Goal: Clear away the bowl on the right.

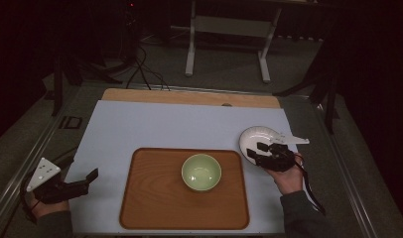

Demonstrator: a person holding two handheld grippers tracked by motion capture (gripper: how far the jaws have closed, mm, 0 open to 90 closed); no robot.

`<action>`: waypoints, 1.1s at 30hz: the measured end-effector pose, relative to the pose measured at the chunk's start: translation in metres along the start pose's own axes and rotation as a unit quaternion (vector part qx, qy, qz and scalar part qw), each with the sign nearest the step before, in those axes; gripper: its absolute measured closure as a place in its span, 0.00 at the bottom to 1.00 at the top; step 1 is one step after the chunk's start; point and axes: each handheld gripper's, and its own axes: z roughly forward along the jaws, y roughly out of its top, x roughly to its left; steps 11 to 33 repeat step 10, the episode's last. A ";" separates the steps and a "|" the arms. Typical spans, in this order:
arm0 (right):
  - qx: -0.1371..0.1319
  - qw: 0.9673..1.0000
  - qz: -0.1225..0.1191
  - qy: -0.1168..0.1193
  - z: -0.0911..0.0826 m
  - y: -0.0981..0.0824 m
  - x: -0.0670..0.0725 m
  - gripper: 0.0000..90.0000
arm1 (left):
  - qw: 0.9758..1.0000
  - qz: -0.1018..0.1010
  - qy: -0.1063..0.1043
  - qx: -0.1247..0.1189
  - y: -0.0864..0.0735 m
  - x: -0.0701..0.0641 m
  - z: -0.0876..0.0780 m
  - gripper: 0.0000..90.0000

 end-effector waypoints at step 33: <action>-0.017 0.998 0.015 -0.066 -0.018 -0.033 -0.013 0.48 | 1.000 -0.003 0.000 -0.002 0.000 0.000 -0.001 0.07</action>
